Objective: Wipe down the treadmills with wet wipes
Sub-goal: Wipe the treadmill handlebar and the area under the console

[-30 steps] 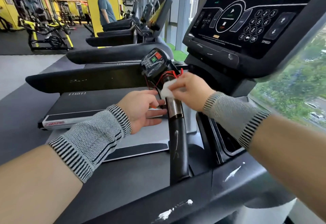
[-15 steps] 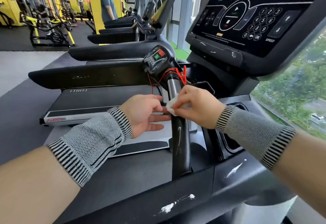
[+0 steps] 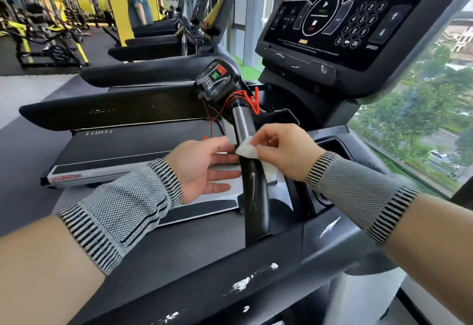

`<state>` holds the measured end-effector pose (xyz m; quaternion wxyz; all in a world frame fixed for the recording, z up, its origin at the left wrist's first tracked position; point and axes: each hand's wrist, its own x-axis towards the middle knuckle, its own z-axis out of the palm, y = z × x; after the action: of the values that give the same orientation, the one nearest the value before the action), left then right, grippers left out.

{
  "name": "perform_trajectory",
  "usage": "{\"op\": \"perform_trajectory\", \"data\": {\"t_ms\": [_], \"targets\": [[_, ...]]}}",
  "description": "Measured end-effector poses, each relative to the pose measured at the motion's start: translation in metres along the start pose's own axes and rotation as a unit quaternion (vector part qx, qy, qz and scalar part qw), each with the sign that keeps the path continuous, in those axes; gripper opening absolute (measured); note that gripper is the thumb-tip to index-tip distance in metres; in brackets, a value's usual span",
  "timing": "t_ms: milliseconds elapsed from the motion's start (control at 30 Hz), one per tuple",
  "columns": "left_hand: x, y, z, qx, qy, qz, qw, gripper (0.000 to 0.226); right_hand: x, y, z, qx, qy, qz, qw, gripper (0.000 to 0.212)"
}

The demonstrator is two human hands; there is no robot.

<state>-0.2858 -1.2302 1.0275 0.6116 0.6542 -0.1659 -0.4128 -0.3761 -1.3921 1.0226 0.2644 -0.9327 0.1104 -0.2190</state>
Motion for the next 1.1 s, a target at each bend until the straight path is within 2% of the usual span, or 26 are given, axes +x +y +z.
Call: {"op": "perform_trajectory", "data": {"t_ms": [100, 167, 267, 367, 433, 500, 567, 633, 767, 833, 900, 967, 1033, 1100], "targets": [[-0.003, -0.006, -0.004, 0.012, -0.022, -0.011, 1.0, 0.04, -0.009, -0.001, 0.006, -0.085, 0.01, -0.067, 0.994, 0.011], [-0.006, -0.009, -0.005, 0.014, -0.034, -0.016, 0.999, 0.042, -0.034, -0.001, 0.007, -0.124, -0.028, -0.154, 0.98, 0.012], [-0.009, -0.012, -0.004, 0.023, -0.041, -0.016, 0.999, 0.042, -0.05, -0.003, 0.008, -0.149, -0.076, -0.211, 0.963, 0.013], [-0.011, -0.013, -0.002, 0.021, -0.035, -0.016, 0.999, 0.039, -0.021, -0.005, 0.008, -0.16, 0.007, -0.185, 0.97, 0.015], [-0.013, -0.014, -0.002, 0.024, -0.032, -0.015, 0.999, 0.038, -0.014, -0.007, 0.012, -0.162, 0.029, -0.177, 0.97, 0.017], [-0.016, -0.017, -0.003, 0.018, -0.031, -0.02, 0.999, 0.041, -0.034, -0.008, 0.019, -0.183, -0.021, -0.221, 0.958, 0.015], [-0.019, -0.022, -0.002, 0.026, -0.033, -0.032, 0.999, 0.044, -0.064, -0.009, 0.022, -0.193, -0.121, -0.252, 0.941, 0.027], [-0.024, -0.028, -0.001, 0.028, -0.024, -0.043, 0.998, 0.045, -0.065, -0.006, 0.016, -0.201, -0.16, -0.268, 0.929, 0.033], [-0.03, -0.033, 0.004, -0.003, 0.002, -0.047, 0.999, 0.048, -0.024, -0.003, 0.01, -0.209, -0.048, -0.254, 0.943, 0.033], [-0.034, -0.034, 0.008, 0.003, 0.008, -0.044, 0.999, 0.049, -0.033, 0.0, 0.014, -0.212, -0.076, -0.284, 0.932, 0.036], [-0.038, -0.036, 0.011, 0.02, 0.026, -0.042, 0.999, 0.048, -0.061, 0.004, 0.019, -0.207, -0.159, -0.332, 0.906, 0.041], [-0.04, -0.038, 0.015, 0.028, 0.051, -0.041, 0.997, 0.047, -0.07, 0.004, 0.018, -0.204, -0.202, -0.354, 0.89, 0.042], [-0.044, -0.038, 0.019, 0.017, 0.06, -0.039, 0.997, 0.049, -0.054, 0.003, 0.013, -0.203, -0.176, -0.338, 0.902, 0.038], [-0.046, -0.038, 0.024, 0.009, 0.066, -0.035, 0.997, 0.049, -0.034, 0.0, 0.009, -0.215, -0.112, -0.306, 0.921, 0.031]]}}
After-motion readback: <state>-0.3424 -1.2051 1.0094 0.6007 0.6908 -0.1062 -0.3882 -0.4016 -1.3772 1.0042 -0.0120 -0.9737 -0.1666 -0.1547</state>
